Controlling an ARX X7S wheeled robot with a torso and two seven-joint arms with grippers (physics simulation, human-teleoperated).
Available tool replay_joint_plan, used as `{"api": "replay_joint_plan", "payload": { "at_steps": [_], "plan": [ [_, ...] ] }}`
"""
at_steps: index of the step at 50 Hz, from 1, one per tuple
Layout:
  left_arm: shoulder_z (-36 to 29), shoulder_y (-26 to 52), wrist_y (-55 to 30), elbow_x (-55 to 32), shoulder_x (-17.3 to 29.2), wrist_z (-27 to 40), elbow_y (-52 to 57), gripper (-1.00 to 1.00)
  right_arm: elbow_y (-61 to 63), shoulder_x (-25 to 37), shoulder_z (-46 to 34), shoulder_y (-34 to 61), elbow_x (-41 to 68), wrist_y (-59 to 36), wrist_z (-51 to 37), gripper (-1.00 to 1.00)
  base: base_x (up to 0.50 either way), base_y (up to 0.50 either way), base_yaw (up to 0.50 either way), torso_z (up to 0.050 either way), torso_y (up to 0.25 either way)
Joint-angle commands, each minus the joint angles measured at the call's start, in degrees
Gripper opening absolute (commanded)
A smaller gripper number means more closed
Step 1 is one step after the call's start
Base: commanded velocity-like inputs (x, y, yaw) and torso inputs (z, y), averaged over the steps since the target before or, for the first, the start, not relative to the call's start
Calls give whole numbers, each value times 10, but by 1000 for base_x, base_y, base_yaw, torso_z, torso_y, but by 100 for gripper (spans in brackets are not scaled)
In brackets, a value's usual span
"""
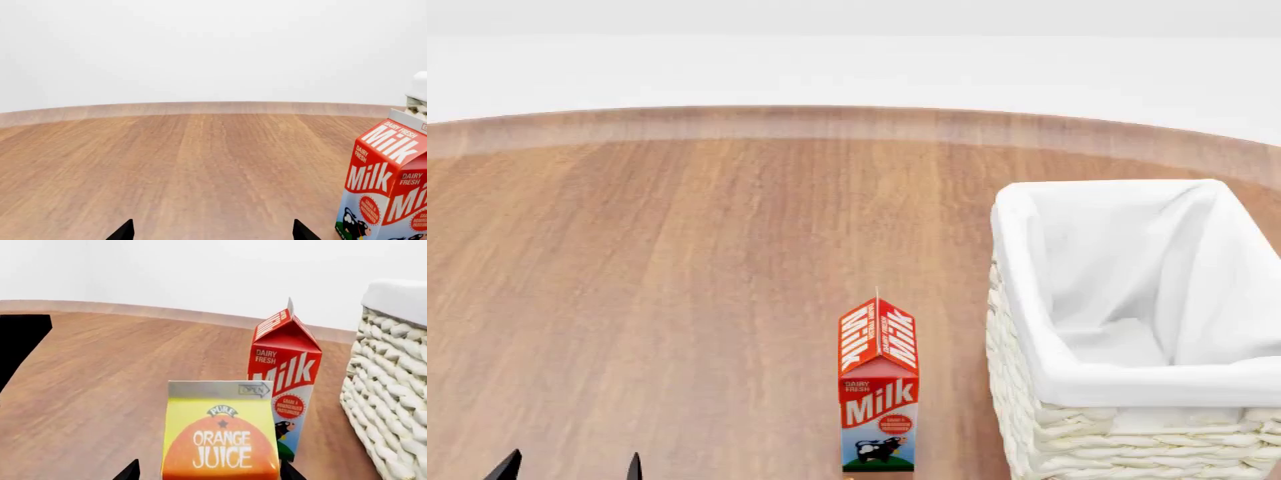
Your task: Pick up the orange juice, and put it in the basket.
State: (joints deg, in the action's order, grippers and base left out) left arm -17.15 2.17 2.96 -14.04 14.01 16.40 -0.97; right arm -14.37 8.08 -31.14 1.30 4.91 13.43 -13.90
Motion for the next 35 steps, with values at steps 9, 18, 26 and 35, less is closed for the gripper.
{"api": "replay_joint_plan", "payload": {
  "at_steps": [9, 18, 26, 35],
  "plan": [
    [-4, 1, 1, -3, 3, 4, 0, 100, -31, -2, -7, 16, 1, 9, -5, 100, 0, 0, 0, 0, 0],
    [-6, 2, 2, -5, 5, 5, -1, 100, -50, -5, -9, 27, 4, 14, -7, 100, 0, 0, 0, 0, 0],
    [-8, 2, 3, -6, 6, 7, -1, 100, -58, -5, -11, 32, 5, 15, -9, 100, 0, 0, 0, 0, 0],
    [-10, 2, 3, -7, 7, 8, -1, 100, -58, -2, -16, 33, 4, 21, -11, -100, 0, 0, 0, 0, 0]
  ]
}}
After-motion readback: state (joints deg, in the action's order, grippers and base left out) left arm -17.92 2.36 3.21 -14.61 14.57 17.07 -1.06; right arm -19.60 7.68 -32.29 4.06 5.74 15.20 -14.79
